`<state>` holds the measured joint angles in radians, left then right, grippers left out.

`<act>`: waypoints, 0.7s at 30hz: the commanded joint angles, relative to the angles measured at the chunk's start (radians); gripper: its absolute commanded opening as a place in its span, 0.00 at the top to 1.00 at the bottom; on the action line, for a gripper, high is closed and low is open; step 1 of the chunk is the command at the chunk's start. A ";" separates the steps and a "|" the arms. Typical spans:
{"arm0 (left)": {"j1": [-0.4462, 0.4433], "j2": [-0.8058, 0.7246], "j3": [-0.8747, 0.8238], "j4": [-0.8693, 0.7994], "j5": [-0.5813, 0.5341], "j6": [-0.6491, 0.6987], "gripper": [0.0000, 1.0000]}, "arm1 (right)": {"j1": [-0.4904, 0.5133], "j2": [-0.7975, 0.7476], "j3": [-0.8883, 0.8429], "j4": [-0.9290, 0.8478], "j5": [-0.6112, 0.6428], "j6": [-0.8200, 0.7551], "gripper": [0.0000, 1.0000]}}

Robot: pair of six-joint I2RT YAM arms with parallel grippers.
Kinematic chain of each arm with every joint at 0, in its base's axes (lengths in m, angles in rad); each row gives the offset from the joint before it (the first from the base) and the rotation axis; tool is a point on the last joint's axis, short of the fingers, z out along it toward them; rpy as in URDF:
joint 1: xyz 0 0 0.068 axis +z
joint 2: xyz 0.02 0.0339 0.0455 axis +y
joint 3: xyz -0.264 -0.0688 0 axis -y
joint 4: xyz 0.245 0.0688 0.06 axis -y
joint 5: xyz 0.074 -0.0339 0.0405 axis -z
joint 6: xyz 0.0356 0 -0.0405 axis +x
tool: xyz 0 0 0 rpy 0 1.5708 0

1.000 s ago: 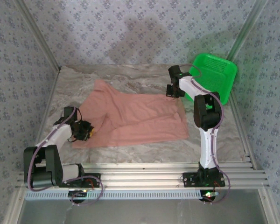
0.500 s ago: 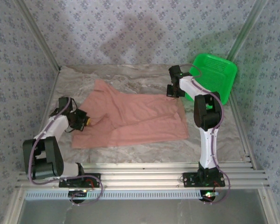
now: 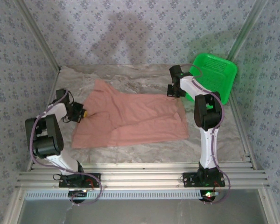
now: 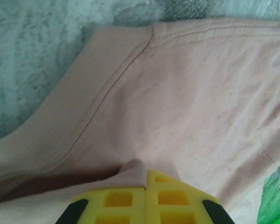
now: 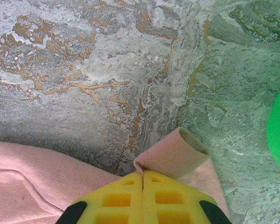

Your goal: Fold and stack the t-shirts

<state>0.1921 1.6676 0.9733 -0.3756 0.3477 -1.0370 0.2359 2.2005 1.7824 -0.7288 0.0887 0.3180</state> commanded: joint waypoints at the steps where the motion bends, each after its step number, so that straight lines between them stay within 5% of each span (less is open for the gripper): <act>1: 0.012 0.034 0.048 0.019 0.016 0.016 0.93 | -0.012 -0.023 -0.003 -0.026 -0.003 -0.020 1.00; 7: 0.032 0.044 0.081 0.005 0.002 0.014 0.56 | -0.012 -0.016 0.006 -0.031 -0.009 -0.017 1.00; 10: 0.058 0.021 0.109 -0.043 -0.052 0.014 0.47 | -0.012 -0.016 0.009 -0.035 -0.009 -0.016 1.00; 21: 0.017 0.115 0.329 0.026 0.024 -0.007 0.35 | -0.009 -0.025 -0.001 -0.042 -0.026 -0.019 1.00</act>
<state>0.2317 1.7378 1.2201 -0.3820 0.3294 -1.0531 0.2287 2.2009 1.7824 -0.7326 0.0772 0.3126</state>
